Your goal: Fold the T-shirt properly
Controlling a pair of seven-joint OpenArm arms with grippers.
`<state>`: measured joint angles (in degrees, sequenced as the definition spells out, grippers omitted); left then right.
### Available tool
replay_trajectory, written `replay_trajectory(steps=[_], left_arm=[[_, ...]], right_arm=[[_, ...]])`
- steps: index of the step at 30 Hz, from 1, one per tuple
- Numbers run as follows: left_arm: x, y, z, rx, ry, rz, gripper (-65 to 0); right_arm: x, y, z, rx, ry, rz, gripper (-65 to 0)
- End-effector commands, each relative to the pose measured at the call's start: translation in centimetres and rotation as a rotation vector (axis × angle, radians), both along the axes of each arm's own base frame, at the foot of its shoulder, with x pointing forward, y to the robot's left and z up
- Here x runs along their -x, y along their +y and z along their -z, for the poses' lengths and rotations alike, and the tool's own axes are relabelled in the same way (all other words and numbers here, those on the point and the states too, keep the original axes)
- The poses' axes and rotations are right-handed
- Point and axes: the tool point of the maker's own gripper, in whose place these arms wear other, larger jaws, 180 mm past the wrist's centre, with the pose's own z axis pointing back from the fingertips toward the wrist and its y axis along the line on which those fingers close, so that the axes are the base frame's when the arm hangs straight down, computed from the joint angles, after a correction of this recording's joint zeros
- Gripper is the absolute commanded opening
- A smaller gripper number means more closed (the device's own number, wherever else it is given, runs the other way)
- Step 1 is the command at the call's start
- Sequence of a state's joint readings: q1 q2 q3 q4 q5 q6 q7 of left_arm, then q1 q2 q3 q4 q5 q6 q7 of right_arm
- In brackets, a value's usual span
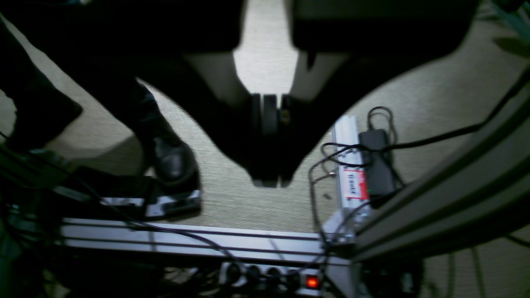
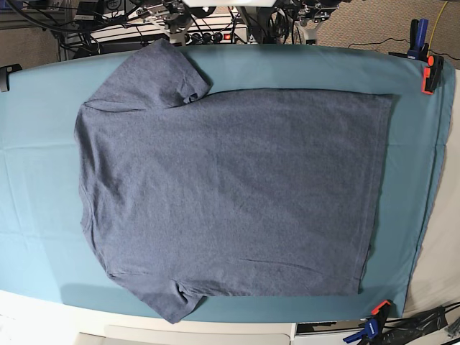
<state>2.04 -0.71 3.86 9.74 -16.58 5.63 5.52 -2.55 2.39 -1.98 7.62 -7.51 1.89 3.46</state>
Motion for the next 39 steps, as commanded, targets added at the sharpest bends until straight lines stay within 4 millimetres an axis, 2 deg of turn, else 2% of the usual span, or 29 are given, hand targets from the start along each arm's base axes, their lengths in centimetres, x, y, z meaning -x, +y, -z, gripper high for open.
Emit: replay_trajectory(steps=[1, 7, 15, 25, 31, 36, 39], left_arm=[[0.1, 0.4, 0.0, -0.011, 0.001, -0.002, -65.0], [-0.8, 0.4, 0.0, -0.009, -0.021, -0.002, -65.0], [-0.1, 0.8, 0.0, -0.014, 0.000, -0.002, -65.0], [0.2, 1.9, 0.0, -0.030, 0.002, -0.001, -65.0], [0.0, 1.8, -0.1, -0.028, 0.009, 0.036, -65.0], [1.4, 1.5, -0.2, -0.020, 0.022, 0.051, -65.0], [3.4, 1.5, -0.4, -0.025, 0.041, 0.049, -65.0]], right_arm=[[0.0, -0.7, -0.1, 0.012, -0.002, 0.002, -65.0], [0.2, -1.7, -0.1, 0.028, 0.008, 0.005, -65.0], [0.8, -1.3, 0.0, 0.023, 0.028, 0.006, -65.0], [0.6, -1.2, 0.0, 0.021, 0.016, 0.005, -65.0], [-0.5, -1.5, -0.3, 0.030, -0.026, -0.003, -65.0], [1.2, -1.7, -0.5, 0.038, -0.005, -0.008, -65.0], [2.9, -1.8, -0.7, 0.041, 0.006, -0.013, -65.0]])
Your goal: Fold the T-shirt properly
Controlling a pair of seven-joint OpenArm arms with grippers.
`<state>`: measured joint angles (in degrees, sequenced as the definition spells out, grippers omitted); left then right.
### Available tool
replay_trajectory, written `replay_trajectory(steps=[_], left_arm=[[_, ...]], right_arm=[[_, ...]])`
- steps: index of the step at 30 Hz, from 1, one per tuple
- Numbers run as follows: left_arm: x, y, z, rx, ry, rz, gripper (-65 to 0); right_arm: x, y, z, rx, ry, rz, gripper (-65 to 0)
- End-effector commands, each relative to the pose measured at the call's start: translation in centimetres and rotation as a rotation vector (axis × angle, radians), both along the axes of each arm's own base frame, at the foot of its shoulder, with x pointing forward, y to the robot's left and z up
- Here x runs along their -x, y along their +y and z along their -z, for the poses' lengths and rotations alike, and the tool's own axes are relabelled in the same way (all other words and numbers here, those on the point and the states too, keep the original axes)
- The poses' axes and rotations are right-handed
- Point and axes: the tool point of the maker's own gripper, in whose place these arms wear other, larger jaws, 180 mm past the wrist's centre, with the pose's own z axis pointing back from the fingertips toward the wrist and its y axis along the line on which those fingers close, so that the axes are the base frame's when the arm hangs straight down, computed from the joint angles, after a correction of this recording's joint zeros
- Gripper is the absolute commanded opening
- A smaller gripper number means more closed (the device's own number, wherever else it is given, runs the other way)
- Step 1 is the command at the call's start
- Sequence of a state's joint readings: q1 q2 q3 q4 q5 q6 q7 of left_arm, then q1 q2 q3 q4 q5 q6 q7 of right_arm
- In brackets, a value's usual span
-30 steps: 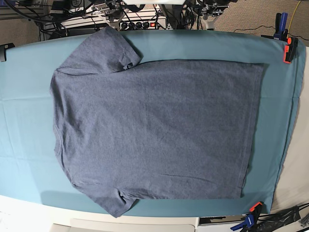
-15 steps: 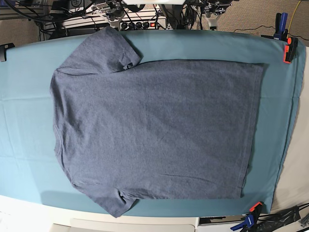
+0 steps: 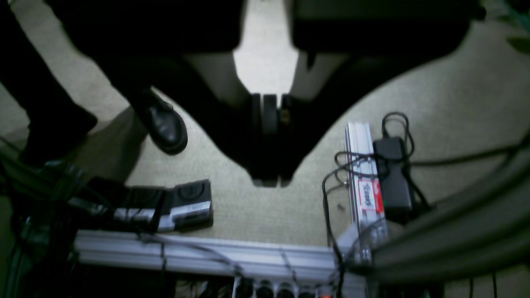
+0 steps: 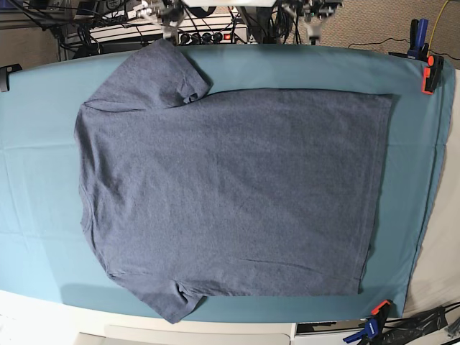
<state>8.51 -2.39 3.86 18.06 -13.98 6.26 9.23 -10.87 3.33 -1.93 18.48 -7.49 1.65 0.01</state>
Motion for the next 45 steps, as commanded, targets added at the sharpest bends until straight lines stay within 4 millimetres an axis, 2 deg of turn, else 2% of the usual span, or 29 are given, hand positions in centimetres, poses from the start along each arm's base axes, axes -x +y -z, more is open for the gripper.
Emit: replay_trajectory(steps=[1, 4, 9, 13, 16, 22, 32, 37, 40, 45], left_arm=[[1.1, 0.1, -0.1, -0.006, 0.014, 0.005, -65.0], [3.3, 0.4, -0.4, -0.008, 0.029, 0.006, -65.0], [6.5, 2.5, -1.5, -0.029, 0.029, 0.017, -65.0], [7.5, 4.3, -3.0, -0.044, 0.014, 0.053, -65.0], [7.5, 5.7, -4.6, -0.064, -0.025, 0.135, -65.0], [6.0, 7.3, -8.6, -0.078, -0.156, 0.241, -65.0], [3.6, 8.0, -16.5, -0.046, -0.295, 0.384, -65.0], [2.4, 7.5, -19.8, -0.033, -0.279, 0.451, -65.0], [0.4, 7.2, -21.8, -0.054, -0.328, 0.527, -65.0], [-4.0, 6.3, -25.4, -0.082, -0.462, 0.634, -65.0]], right_arm=[[0.1, -0.5, -0.2, 0.008, -0.010, -0.003, -65.0], [1.5, -1.5, -0.5, 0.024, -0.012, -0.012, -65.0], [4.1, -3.9, -1.7, 0.062, -0.012, -0.039, -65.0], [5.4, -6.4, -3.4, 0.100, -0.037, -0.080, -65.0], [5.7, -8.2, -5.0, 0.127, -0.067, -0.121, -65.0], [5.1, -10.1, -8.4, 0.158, -0.137, -0.209, -65.0], [3.3, -9.3, -15.5, 0.186, -0.274, -0.334, -65.0], [1.1, -8.9, -18.6, 0.187, -0.341, -0.406, -65.0], [-0.6, -8.8, -20.5, 0.218, -0.393, -0.417, -65.0], [-4.9, -8.5, -24.8, 0.342, -0.568, -0.449, -65.0]])
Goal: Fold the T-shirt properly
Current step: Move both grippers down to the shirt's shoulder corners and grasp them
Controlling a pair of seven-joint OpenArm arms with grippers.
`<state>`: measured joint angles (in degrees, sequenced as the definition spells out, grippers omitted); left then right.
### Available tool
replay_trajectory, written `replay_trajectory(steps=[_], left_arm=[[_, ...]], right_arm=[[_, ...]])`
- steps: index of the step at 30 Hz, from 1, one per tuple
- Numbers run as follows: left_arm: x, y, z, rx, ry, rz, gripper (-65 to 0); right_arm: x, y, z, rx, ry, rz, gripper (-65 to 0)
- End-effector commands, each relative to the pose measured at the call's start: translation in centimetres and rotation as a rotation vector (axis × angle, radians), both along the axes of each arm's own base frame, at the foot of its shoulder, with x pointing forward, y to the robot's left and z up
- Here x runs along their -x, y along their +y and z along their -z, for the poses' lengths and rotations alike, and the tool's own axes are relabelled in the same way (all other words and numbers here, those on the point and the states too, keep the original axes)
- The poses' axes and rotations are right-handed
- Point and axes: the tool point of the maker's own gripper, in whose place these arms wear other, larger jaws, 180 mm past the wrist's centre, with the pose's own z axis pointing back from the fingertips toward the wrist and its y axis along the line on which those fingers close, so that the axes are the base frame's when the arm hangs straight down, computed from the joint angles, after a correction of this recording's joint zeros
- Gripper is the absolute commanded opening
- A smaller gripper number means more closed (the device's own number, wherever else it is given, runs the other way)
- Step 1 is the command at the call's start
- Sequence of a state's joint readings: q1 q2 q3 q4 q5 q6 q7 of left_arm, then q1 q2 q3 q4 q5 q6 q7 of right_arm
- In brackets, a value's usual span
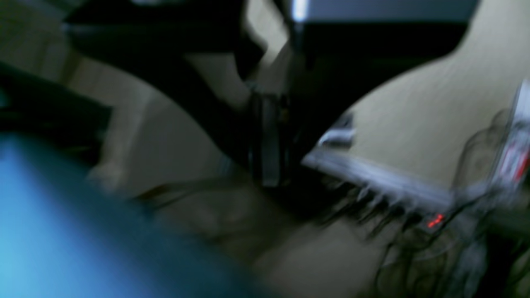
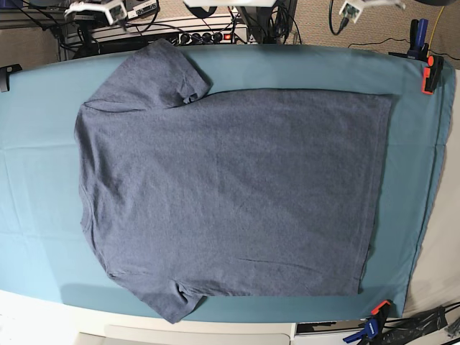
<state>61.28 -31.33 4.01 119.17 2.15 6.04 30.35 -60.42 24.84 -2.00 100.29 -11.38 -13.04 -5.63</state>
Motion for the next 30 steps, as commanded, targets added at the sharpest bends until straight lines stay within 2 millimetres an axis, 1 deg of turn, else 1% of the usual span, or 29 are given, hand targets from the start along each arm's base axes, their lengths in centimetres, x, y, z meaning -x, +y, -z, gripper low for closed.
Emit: replay_trajectory(steps=[1, 5, 8, 12, 15, 17, 21, 24, 26, 28, 29, 30], left_arm=[[-0.8, -0.4, -1.2, 0.009, -0.040, 0.028, -65.0], [-4.3, -1.5, -4.5, 0.005, -0.175, 0.106, -65.0], [-6.8, -1.8, -6.6, -0.020, -0.278, 0.167, -65.0], [-10.3, -1.6, -8.1, -0.080, -0.411, 0.219, -65.0], [-13.2, -1.6, -9.4, -0.117, -0.510, 0.248, -65.0], [-14.6, -1.9, -10.0, -0.152, -0.547, 0.320, -65.0], [-16.1, -3.2, -10.2, -0.162, -0.558, 0.450, -65.0], [-16.5, -4.0, -10.1, -0.158, -0.544, 0.529, -64.6], [-16.6, -4.3, -9.9, -0.179, -0.531, 0.603, -58.4], [-16.8, -4.3, -9.9, -0.205, -0.525, 0.664, -51.4], [-17.0, -4.2, -10.0, -0.220, -0.531, 0.680, -49.3], [-17.1, -4.0, -10.1, -0.232, -0.535, 0.694, -48.9]], right_arm=[[-0.9, 0.1, -1.4, 0.014, -0.055, -0.017, -65.0], [-3.7, 1.2, -4.5, 0.051, -0.179, -0.055, -65.0], [-5.4, 1.6, -6.8, 0.143, -0.259, -0.113, -65.0], [-7.7, 2.1, -9.7, 0.290, -0.388, -0.207, -65.0], [-9.4, 2.4, -10.8, 0.373, -0.453, -0.251, -65.0], [-10.4, 2.4, -11.4, 0.437, -0.478, -0.279, -65.0], [-12.0, 1.8, -12.6, 0.560, -0.506, -0.315, -65.0], [-12.7, 1.2, -13.1, 0.628, -0.505, -0.357, -65.0], [-13.0, 0.8, -13.1, 0.660, -0.486, -0.396, -65.0], [-13.2, 0.5, -12.7, 0.690, -0.445, -0.441, -65.0], [-13.3, 0.3, -12.4, 0.697, -0.421, -0.460, -65.0], [-13.4, 0.3, -12.2, 0.703, -0.401, -0.482, -65.0]])
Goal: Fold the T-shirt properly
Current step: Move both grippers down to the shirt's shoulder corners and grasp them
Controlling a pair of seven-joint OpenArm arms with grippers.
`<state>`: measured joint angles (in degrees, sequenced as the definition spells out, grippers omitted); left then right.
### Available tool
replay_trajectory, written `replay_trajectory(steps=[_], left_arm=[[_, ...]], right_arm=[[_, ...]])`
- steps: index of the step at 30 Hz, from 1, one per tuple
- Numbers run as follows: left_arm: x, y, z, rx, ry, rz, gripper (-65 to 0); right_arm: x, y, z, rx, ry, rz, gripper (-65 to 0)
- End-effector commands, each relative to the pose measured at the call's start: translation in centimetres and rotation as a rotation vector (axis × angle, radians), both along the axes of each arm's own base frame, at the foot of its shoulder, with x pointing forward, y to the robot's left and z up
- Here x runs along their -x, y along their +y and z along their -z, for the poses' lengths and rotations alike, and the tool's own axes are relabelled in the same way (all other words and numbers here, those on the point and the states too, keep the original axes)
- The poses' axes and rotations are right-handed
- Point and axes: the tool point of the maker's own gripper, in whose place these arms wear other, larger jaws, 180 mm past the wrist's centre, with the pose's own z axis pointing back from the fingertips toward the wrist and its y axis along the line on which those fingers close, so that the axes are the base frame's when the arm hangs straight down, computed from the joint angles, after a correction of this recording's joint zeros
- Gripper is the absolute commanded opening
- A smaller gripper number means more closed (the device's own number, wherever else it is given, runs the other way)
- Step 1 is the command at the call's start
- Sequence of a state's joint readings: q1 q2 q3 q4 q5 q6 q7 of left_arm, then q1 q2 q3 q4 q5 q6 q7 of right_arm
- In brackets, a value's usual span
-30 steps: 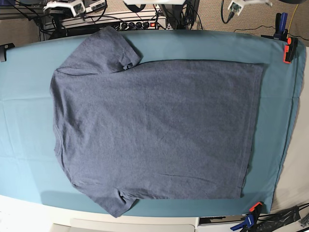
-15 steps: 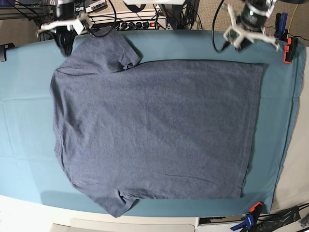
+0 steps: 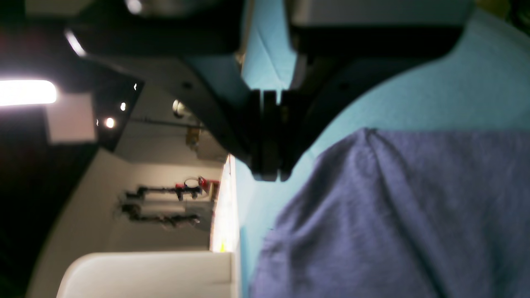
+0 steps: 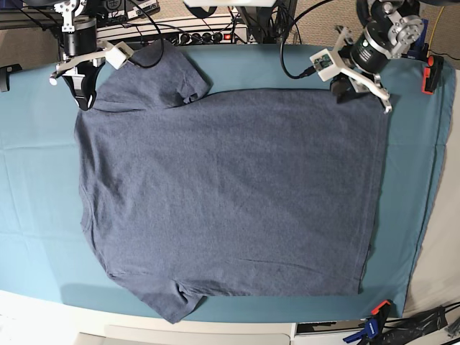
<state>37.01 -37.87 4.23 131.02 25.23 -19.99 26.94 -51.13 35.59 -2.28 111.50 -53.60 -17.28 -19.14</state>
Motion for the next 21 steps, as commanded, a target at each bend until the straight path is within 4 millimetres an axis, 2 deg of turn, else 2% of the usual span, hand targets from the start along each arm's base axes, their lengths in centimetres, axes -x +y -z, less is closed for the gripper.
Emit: replay_trajectory(steps=[1, 8, 13, 16, 21], left_arm=[[-0.5, 0.2, -0.9, -0.024, -0.040, 0.024, -48.9], [-1.2, 2.8, -1.2, -0.221, -0.091, 0.106, -49.1], [-1.2, 5.8, 0.8, -0.333, -0.043, 0.119, -50.2], [-1.6, 8.0, 1.7, -0.398, -0.054, 0.086, -50.8], [-1.4, 8.7, 2.3, -0.409, -0.046, 0.067, -50.8]], right_arm=[[-0.5, 0.0, -1.0, 0.019, -0.025, -0.021, -65.0], [-1.2, -0.3, -1.0, 0.083, 0.017, -0.092, -65.0], [-1.2, -0.7, 0.1, 0.138, 0.111, -0.136, -65.0], [-1.5, -0.7, -0.1, 0.154, 0.113, -0.158, -65.0], [-1.7, -0.5, -0.1, 0.221, 0.124, -0.208, -65.0]])
